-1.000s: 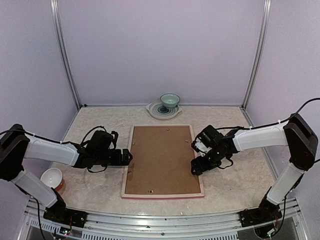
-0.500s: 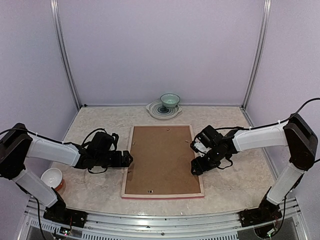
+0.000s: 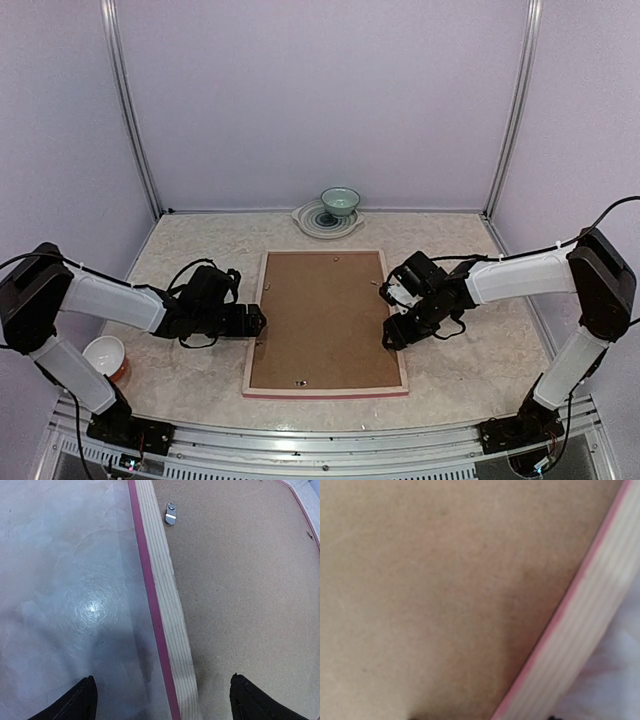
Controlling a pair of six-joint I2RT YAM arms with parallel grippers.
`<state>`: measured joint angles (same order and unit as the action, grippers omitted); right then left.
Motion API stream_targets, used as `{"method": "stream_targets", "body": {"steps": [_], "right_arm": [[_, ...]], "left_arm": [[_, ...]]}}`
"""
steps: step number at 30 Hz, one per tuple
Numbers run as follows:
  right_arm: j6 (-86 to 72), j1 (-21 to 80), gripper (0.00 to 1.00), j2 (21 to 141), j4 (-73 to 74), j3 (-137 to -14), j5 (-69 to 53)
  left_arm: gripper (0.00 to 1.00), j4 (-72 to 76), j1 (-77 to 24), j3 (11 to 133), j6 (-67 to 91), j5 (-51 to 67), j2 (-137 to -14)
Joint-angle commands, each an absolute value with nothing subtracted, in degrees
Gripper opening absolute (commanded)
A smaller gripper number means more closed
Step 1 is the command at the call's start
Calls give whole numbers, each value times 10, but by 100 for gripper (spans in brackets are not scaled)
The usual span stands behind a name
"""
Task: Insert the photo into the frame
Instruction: Press the fastener onto the backboard.
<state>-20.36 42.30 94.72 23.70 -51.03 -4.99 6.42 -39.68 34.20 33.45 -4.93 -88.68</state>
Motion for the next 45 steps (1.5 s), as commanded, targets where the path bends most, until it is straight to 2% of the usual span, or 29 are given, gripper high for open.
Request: {"method": "stream_targets", "body": {"steps": [1, 11, 20, 40, 42, 43, 44, 45], "right_arm": [[-195, 422, 56, 950, 274, -492, -5], [-200, 422, 53, 941, 294, -497, -4], [-194, 422, 46, 950, 300, -507, 8], [-186, 422, 39, 958, 307, -535, 2], [-185, 421, 42, 957, 308, -540, 1], [-185, 422, 48, 955, 309, -543, -12], [-185, 422, 60, 952, 309, -547, -21], [-186, 422, 65, 947, 309, -552, -28]], "left_arm": [[89, 52, -402, 347, 345, -47, -904], [77, 48, -406, 352, 346, -53, -925], [74, 51, -408, 347, 347, -54, -930], [70, 52, -408, 348, 343, -50, -931], [70, 52, -408, 348, 344, -50, -931], [70, 51, -408, 348, 344, -50, -930], [70, 51, -408, 348, 344, -50, -929], [70, 51, -408, 349, 344, -51, -928]]}}
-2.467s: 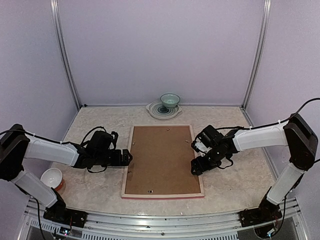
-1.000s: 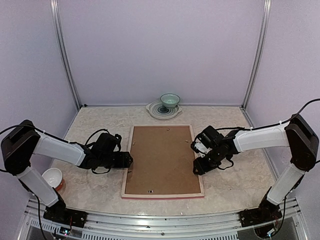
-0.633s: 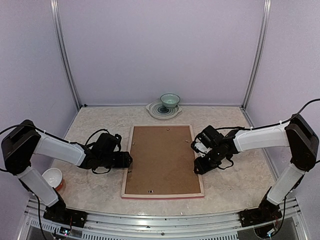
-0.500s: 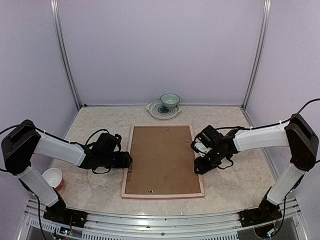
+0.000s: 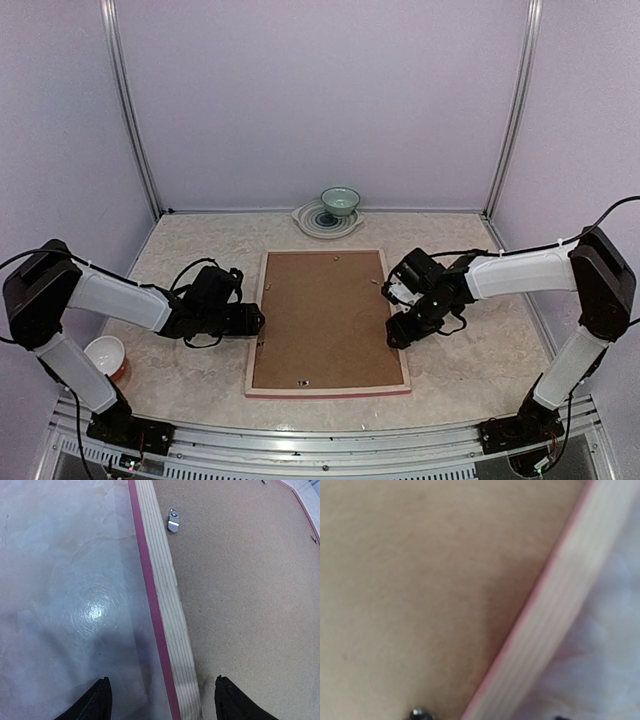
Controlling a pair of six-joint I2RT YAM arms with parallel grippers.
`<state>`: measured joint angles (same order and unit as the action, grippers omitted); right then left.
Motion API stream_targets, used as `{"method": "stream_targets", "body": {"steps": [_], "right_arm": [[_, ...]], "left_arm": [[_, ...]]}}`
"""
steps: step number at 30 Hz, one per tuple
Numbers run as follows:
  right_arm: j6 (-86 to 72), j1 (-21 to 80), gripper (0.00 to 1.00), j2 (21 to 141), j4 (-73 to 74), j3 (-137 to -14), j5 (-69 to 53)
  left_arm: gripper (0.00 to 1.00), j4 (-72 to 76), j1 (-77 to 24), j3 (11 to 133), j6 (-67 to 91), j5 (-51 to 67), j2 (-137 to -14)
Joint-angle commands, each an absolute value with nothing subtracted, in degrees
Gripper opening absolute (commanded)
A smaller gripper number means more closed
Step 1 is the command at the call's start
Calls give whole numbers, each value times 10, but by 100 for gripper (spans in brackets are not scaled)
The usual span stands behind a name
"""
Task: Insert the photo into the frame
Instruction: Press the fastener onto the backboard.
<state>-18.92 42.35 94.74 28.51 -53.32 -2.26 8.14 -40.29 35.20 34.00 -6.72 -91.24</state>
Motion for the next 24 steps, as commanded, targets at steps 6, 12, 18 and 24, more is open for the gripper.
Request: {"method": "stream_targets", "body": {"steps": [6, 12, 18, 24], "right_arm": [[-175, 421, 69, 932, 326, -592, -22], [-163, 421, 68, 951, 340, -595, -21], [-161, 420, 68, 963, 339, -573, -24], [-161, 421, 64, 977, 334, -560, -23]], "left_arm": [[70, 50, -408, 348, 345, -50, -927], [70, 55, -409, 339, 348, -50, -925], [70, 60, -409, 332, 351, -47, -924], [70, 61, -409, 336, 350, -44, -927]]}}
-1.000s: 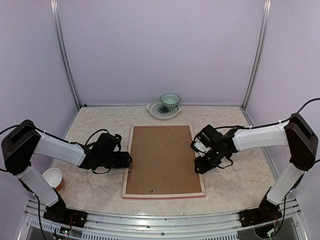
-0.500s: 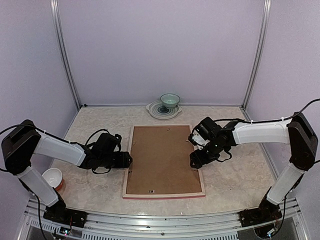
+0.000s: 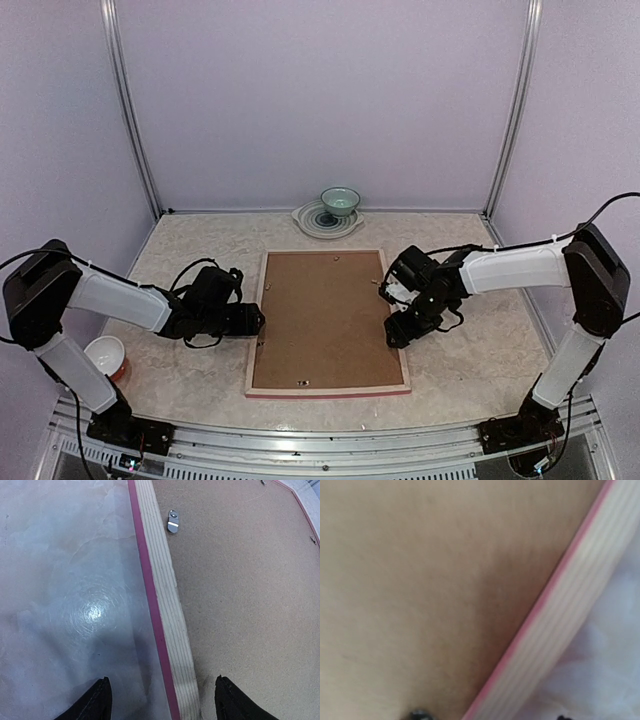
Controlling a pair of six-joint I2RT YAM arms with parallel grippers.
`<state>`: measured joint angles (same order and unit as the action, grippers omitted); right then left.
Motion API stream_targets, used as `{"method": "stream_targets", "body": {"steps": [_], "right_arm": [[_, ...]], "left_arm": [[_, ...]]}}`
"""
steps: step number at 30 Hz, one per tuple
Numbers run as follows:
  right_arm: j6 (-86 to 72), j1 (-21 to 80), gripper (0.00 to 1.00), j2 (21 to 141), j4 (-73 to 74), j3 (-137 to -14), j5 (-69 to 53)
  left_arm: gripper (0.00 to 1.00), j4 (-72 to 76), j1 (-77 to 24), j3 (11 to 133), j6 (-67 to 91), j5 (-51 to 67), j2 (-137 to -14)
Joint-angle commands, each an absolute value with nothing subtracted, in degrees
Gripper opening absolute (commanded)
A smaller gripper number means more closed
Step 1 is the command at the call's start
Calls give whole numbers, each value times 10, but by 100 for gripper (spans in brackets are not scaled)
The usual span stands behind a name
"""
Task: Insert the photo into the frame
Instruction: Press the fastener onto the backboard.
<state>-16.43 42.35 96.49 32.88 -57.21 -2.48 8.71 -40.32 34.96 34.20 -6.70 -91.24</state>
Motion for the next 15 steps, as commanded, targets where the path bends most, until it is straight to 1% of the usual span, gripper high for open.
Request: {"method": "stream_targets", "body": {"steps": [1, 7, 15], "right_arm": [[-160, 421, 64, 978, 333, -558, -23], [-159, 421, 58, 981, 328, -554, -7], [-156, 421, 39, 975, 324, -557, -4]], "left_arm": [[70, 62, -409, 335, 350, -44, -927], [70, 64, -411, 332, 352, -44, -929], [69, 63, -413, 330, 353, -46, -929]]}}
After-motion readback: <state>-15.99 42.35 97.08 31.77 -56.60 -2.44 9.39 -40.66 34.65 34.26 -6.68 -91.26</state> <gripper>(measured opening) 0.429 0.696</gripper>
